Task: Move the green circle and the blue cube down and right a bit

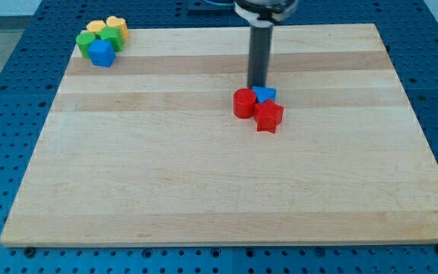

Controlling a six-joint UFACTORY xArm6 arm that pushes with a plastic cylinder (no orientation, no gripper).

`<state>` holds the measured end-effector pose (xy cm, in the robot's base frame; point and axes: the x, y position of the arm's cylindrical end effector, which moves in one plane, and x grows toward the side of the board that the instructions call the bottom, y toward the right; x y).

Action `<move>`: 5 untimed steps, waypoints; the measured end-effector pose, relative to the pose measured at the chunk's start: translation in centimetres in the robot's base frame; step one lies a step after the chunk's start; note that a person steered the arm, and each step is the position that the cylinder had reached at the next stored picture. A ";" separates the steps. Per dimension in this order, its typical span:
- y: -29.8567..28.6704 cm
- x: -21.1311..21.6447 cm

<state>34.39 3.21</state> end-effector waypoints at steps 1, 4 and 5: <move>-5.4 -2.1; -25.0 -0.6; -32.9 -0.6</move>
<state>33.80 -29.74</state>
